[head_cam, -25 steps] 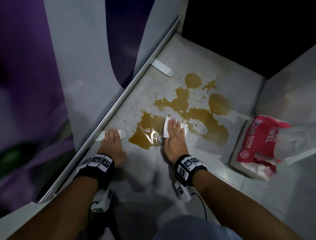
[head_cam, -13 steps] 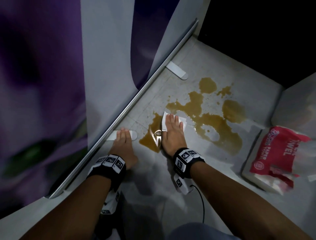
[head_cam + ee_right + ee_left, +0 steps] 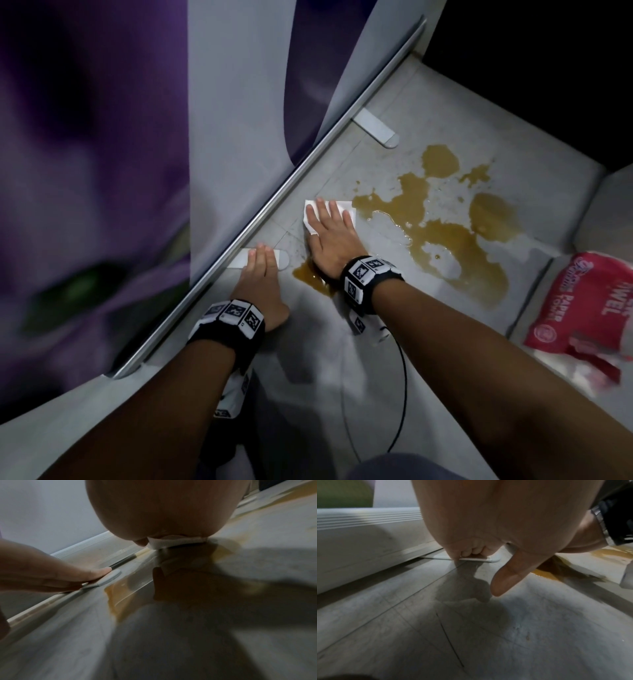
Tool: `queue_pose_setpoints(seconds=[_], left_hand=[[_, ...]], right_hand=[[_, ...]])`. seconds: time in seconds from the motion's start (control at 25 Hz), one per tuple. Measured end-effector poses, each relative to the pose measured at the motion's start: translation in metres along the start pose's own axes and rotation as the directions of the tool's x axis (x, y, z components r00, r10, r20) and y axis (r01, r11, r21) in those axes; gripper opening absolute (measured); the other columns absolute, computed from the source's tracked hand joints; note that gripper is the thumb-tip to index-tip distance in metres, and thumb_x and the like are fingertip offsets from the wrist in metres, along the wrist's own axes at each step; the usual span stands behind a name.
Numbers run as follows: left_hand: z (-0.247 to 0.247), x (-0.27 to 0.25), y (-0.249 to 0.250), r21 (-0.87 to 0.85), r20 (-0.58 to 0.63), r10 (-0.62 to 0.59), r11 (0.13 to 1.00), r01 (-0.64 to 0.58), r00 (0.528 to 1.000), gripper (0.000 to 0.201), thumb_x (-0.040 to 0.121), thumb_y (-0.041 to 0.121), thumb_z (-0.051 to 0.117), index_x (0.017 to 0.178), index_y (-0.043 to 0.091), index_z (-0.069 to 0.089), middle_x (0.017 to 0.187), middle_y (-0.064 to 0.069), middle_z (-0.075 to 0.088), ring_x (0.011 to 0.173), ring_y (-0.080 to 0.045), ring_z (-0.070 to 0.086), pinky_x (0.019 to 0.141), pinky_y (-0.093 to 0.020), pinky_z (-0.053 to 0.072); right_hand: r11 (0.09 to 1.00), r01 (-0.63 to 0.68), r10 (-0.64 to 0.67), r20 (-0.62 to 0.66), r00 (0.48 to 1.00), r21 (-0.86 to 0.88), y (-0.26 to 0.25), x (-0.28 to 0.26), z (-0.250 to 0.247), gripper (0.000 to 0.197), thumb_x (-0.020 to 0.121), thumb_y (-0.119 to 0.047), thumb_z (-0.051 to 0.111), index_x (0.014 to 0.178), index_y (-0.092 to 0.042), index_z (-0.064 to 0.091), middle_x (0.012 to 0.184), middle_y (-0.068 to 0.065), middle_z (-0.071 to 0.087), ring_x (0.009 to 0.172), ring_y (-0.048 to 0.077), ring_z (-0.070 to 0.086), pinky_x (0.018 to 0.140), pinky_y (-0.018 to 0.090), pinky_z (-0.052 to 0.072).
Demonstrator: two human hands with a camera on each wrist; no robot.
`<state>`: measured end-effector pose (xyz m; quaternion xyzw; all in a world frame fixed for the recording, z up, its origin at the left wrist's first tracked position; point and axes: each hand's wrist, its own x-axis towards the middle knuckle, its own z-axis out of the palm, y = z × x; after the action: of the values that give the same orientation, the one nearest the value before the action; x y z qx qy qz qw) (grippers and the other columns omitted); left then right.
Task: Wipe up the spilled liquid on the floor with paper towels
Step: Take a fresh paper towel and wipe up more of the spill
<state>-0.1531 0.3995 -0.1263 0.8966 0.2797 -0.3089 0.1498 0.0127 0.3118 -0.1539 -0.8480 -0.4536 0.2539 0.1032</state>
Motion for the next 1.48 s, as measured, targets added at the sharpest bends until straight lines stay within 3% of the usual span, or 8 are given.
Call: queue_pose_setpoints(seconds=[0.48, 0.68, 0.76, 0.88, 1.04, 1.16, 1.24, 1.48], left_hand=[[-0.007, -0.006, 0.001, -0.065, 0.017, 0.006, 0.998, -0.005, 1.0, 0.106, 0.08, 0.024, 0.06, 0.152, -0.003, -0.012, 0.16, -0.02, -0.019, 0.149, -0.033, -0.016, 0.123, -0.038, -0.003], [-0.008, -0.005, 0.0, -0.059, 0.033, -0.001, 0.998, 0.002, 0.999, 0.105, 0.079, 0.022, 0.06, 0.152, -0.003, -0.012, 0.16, -0.02, -0.019, 0.149, -0.033, -0.017, 0.123, -0.037, -0.004], [-0.008, -0.006, 0.002, -0.081, 0.039, -0.013, 0.997, 0.016, 0.999, 0.104, 0.079, 0.02, 0.058, 0.152, -0.001, -0.013, 0.16, -0.018, -0.02, 0.149, -0.032, -0.018, 0.123, -0.037, -0.003], [-0.01, -0.008, 0.004, -0.103, 0.053, -0.025, 0.994, 0.031, 0.998, 0.105, 0.079, 0.018, 0.059, 0.153, 0.0, -0.014, 0.161, -0.016, -0.021, 0.149, -0.031, -0.019, 0.123, -0.036, -0.003], [-0.012, -0.007, 0.005, -0.125, 0.052, -0.032, 0.991, 0.038, 0.998, 0.104, 0.08, 0.015, 0.059, 0.153, 0.0, -0.013, 0.161, -0.016, -0.02, 0.149, -0.031, -0.018, 0.122, -0.035, -0.003], [-0.011, -0.006, 0.004, -0.137, 0.04, -0.02, 0.99, 0.025, 0.999, 0.102, 0.081, 0.014, 0.059, 0.153, -0.001, -0.012, 0.161, -0.018, -0.019, 0.149, -0.033, -0.017, 0.122, -0.035, -0.003], [-0.01, -0.005, 0.003, -0.135, 0.036, -0.015, 0.991, 0.02, 0.999, 0.102, 0.081, 0.015, 0.06, 0.152, -0.002, -0.011, 0.16, -0.02, -0.018, 0.149, -0.034, -0.016, 0.122, -0.036, -0.004], [-0.007, -0.002, 0.001, -0.163, 0.039, -0.025, 0.986, 0.031, 0.999, 0.105, 0.08, 0.017, 0.062, 0.153, 0.001, -0.012, 0.161, -0.018, -0.019, 0.149, -0.033, -0.016, 0.123, -0.038, 0.0]], right_hand=[[0.966, 0.239, -0.228, 0.109, 0.968, -0.101, -0.011, -0.004, 0.003, 0.059, 0.104, -0.036, 0.021, 0.16, -0.022, 0.009, 0.168, 0.001, 0.0, 0.155, 0.022, -0.003, 0.124, 0.042, -0.004], [0.908, 0.384, -0.365, 0.133, 0.921, -0.166, 0.003, -0.018, 0.008, 0.069, 0.097, -0.044, 0.005, 0.159, -0.02, 0.02, 0.167, 0.003, 0.013, 0.154, 0.027, 0.01, 0.124, 0.046, 0.005], [0.889, 0.419, -0.399, 0.137, 0.907, -0.185, 0.011, -0.026, 0.011, 0.066, 0.098, -0.043, 0.009, 0.158, -0.019, 0.023, 0.167, 0.005, 0.016, 0.153, 0.028, 0.013, 0.124, 0.048, 0.009], [0.906, 0.394, -0.382, 0.102, 0.918, -0.157, 0.01, -0.038, 0.017, 0.06, 0.101, -0.038, 0.018, 0.158, -0.018, 0.024, 0.166, 0.006, 0.017, 0.153, 0.029, 0.013, 0.123, 0.049, 0.009], [0.958, 0.277, -0.27, 0.091, 0.959, -0.074, -0.009, -0.048, 0.017, 0.071, 0.094, -0.043, 0.006, 0.16, -0.018, 0.016, 0.168, 0.003, 0.008, 0.154, 0.025, 0.004, 0.125, 0.044, 0.0], [0.976, 0.21, -0.202, 0.11, 0.973, -0.064, -0.02, -0.053, 0.02, 0.064, 0.1, -0.038, 0.017, 0.16, -0.017, 0.01, 0.168, 0.005, 0.003, 0.155, 0.025, -0.001, 0.125, 0.044, -0.002], [0.973, 0.214, -0.204, 0.113, 0.972, -0.083, -0.021, -0.056, 0.021, 0.062, 0.102, -0.035, 0.022, 0.16, -0.016, 0.011, 0.168, 0.005, 0.004, 0.154, 0.026, 0.001, 0.125, 0.044, -0.001], [0.922, 0.364, -0.349, 0.129, 0.928, -0.128, -0.007, -0.07, 0.022, 0.075, 0.09, -0.043, 0.007, 0.158, -0.019, 0.023, 0.167, 0.008, 0.013, 0.154, 0.03, 0.009, 0.123, 0.046, 0.0]])
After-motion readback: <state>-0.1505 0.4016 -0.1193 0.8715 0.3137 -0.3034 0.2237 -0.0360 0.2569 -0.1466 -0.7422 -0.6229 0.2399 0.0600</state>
